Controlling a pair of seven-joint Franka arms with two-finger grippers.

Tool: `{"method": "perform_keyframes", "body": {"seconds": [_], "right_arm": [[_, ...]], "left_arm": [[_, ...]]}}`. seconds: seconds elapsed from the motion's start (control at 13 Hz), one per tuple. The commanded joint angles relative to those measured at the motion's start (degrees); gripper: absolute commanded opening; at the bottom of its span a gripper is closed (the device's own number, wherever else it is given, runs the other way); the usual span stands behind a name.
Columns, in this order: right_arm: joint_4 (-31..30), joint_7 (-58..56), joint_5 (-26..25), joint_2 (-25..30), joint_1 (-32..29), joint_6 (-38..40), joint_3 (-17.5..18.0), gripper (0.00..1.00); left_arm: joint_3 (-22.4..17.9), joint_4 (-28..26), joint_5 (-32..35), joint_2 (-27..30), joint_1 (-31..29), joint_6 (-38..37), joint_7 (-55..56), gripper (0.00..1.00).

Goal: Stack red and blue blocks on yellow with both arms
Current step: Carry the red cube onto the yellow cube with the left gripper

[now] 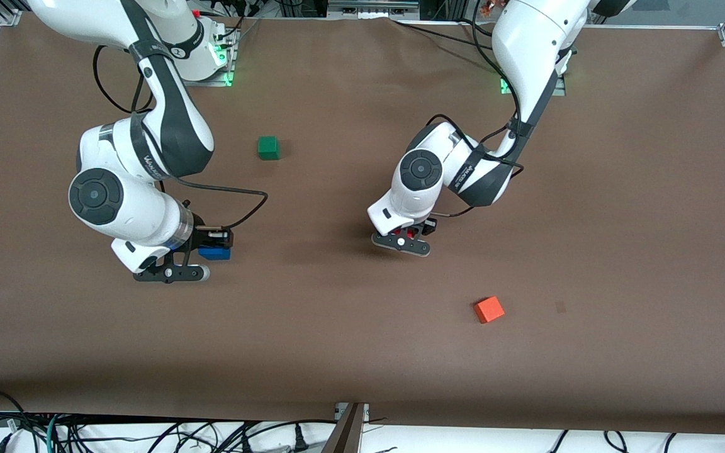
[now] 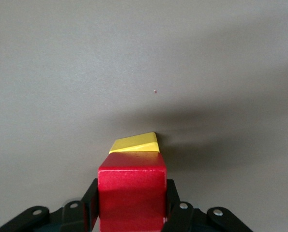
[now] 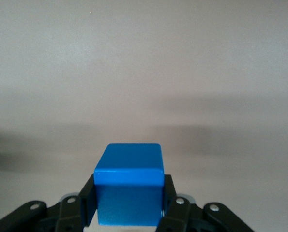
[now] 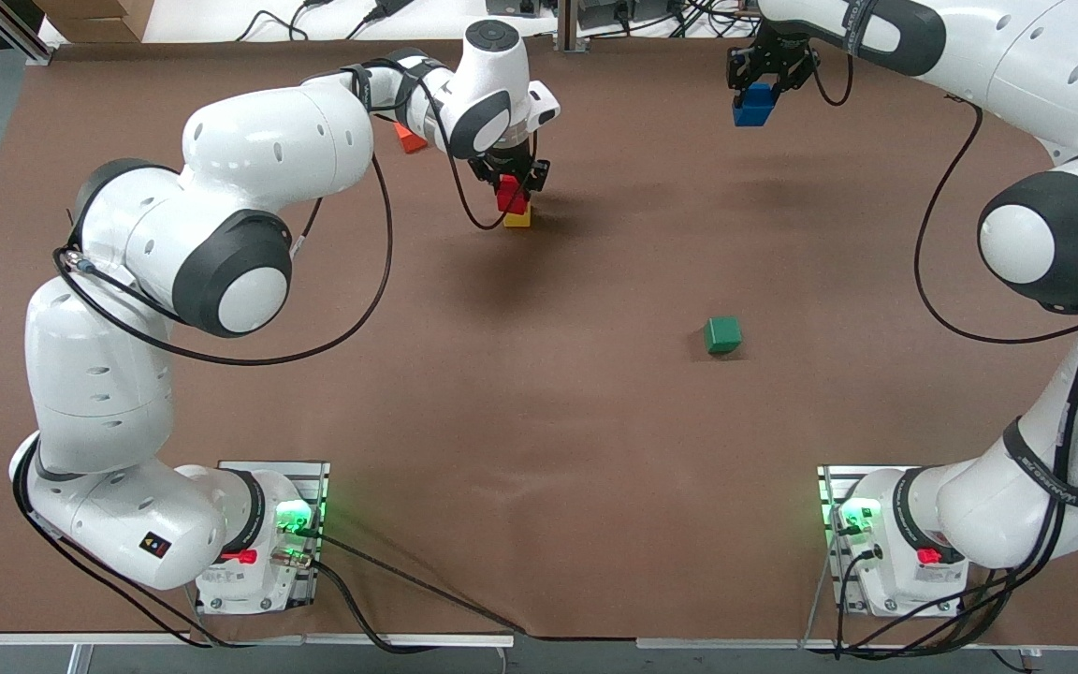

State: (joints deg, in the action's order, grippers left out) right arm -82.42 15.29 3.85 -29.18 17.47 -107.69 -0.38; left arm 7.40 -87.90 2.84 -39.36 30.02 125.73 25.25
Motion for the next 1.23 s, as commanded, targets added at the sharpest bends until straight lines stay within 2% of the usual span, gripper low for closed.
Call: {"method": "perform_keyframes", "body": {"seconds": [0.0,0.08,0.15,0.38,0.54,0.85,1.0,1.15], "right_arm": [[2.2,-0.1,1.8,-0.9,-0.2,1.1,0.4,0.20],[2.3,0.0,1.9,-0.9,-0.1,1.0,0.4,0.20],[3.1,0.0,2.0,-1.2,-0.1,1.3,0.4,0.20],[4.3,0.1,2.1,-1.8,-0.1,1.7,0.4,0.20],[4.4,0.2,2.1,-1.8,0.1,1.7,0.4,0.20],[5.6,8.1,2.3,-2.1,3.0,1.6,0.6,0.20],[7.9,15.7,3.8,-3.5,6.2,1.6,0.6,0.20],[12.2,24.1,4.1,-6.0,10.5,1.3,0.6,0.20]], "left_arm": [[-0.5,-0.1,1.4,0.3,0.5,-0.2,1.6,0.03],[-0.5,-0.1,1.4,0.3,0.4,-0.2,2.3,0.18],[-0.5,0.3,1.4,0.4,0.4,-0.3,3.7,0.99],[-0.5,1.1,0.7,3.0,0.0,-1.6,9.5,1.00],[-0.6,3.2,0.6,5.2,-1.7,-7.2,9.4,1.00],[-0.4,12.4,0.7,8.1,-10.0,-18.9,7.5,1.00],[-0.4,14.9,0.7,9.7,-14.9,-20.2,2.7,1.00],[-0.1,15.0,0.6,12.2,-21.3,-20.4,-4.4,1.00]]}}
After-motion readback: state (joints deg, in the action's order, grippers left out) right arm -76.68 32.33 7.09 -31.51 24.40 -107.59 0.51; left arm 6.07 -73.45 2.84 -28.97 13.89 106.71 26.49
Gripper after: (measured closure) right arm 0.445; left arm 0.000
